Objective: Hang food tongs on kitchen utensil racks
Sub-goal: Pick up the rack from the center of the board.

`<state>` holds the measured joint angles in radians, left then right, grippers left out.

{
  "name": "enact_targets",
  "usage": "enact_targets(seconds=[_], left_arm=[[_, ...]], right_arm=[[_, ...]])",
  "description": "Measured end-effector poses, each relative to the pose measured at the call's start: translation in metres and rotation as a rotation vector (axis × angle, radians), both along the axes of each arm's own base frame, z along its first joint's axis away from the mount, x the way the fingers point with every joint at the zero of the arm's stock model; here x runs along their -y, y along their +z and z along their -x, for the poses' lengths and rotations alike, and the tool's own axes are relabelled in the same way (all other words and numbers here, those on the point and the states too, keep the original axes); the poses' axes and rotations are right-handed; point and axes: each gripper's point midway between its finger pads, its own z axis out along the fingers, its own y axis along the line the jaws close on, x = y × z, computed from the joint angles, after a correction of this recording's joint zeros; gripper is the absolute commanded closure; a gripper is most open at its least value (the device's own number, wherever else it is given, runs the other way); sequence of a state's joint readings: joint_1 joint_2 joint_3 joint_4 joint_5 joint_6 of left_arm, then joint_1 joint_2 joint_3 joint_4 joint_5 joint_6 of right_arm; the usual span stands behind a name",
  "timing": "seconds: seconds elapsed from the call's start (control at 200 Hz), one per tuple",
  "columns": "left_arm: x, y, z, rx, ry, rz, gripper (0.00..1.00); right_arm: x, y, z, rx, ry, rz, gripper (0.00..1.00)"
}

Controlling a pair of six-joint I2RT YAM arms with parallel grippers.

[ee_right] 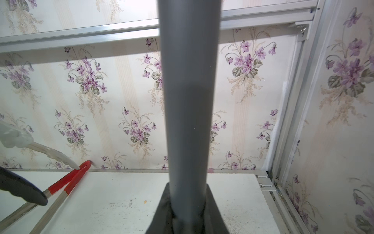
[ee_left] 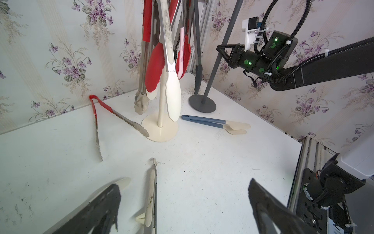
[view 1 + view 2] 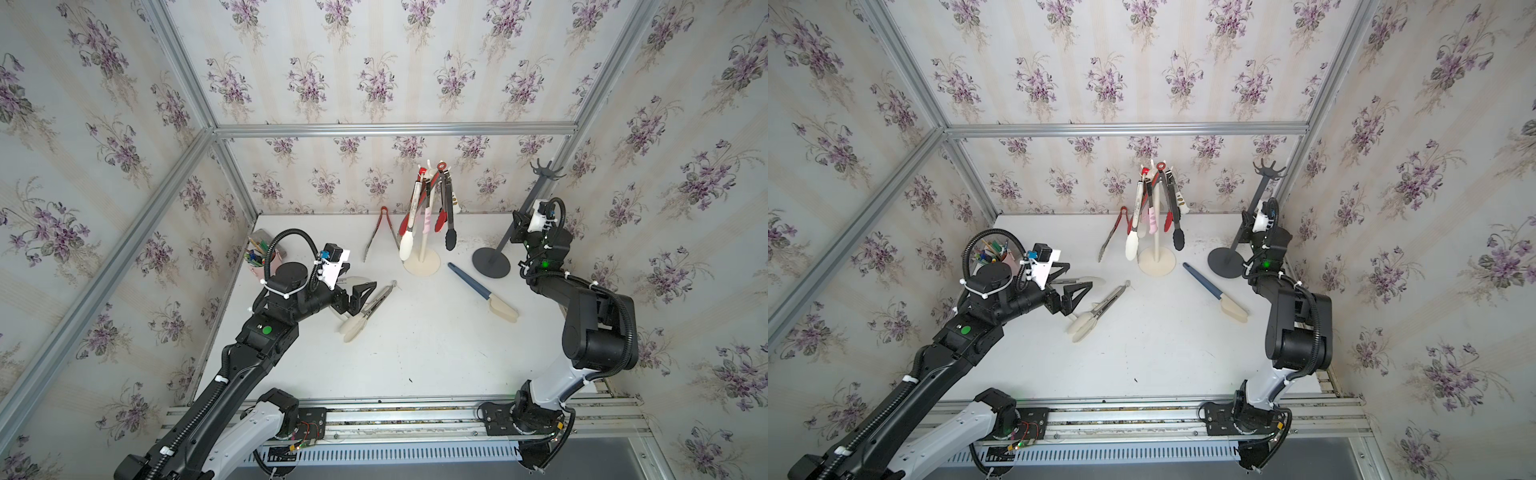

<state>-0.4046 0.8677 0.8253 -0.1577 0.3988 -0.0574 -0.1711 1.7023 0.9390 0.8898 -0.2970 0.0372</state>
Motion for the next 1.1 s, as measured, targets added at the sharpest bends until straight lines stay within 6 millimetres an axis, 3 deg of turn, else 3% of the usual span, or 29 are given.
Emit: enact_targets(seconds=[0.51,0.729,1.099], left_arm=[[-0.002,-0.001,0.006,-0.004,0.001,0.005,0.01],[-0.005,0.003,0.011,0.010,0.003,0.010,0.01],[-0.007,-0.003,0.012,-0.007,0.013,0.000,0.01]], right_arm=[[-0.065,0.000,-0.016,-0.010,0.115,0.019,0.94],[-0.062,0.005,-0.015,-0.008,0.088,0.034,0.97],[-0.056,0.073,0.032,0.092,0.036,0.086,0.99]])
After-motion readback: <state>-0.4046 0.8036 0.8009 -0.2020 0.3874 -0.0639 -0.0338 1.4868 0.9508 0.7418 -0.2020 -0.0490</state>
